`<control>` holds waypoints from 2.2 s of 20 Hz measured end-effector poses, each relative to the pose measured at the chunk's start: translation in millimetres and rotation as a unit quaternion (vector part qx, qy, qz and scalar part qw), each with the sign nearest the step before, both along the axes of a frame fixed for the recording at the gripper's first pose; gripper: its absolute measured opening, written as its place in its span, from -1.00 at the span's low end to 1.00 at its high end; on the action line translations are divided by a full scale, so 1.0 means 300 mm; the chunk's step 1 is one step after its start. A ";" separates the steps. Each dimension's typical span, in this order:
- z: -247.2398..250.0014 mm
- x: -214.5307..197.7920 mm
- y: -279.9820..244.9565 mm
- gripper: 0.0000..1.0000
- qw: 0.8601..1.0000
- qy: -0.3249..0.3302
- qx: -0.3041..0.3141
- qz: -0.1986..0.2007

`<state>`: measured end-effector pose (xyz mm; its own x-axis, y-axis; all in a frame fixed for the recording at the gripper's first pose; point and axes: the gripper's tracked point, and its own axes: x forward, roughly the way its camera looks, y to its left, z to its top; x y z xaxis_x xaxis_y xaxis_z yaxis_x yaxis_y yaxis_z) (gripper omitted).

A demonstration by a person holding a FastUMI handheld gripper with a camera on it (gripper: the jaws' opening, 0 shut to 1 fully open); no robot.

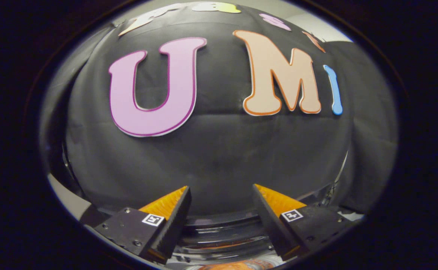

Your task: Put the clothes into the washing machine and then close the washing machine lid.

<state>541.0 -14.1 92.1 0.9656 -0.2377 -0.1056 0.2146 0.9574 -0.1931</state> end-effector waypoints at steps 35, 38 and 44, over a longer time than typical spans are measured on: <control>0.064 -0.066 0.002 0.95 0.994 -0.110 0.011 0.001; 0.057 -0.078 0.005 0.95 0.994 -0.107 0.012 0.008; -0.081 -0.149 -0.037 0.93 0.997 -0.042 0.052 -0.035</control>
<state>496.3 -25.1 67.7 0.9537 -0.2963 -0.0519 0.2923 0.9536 -0.0720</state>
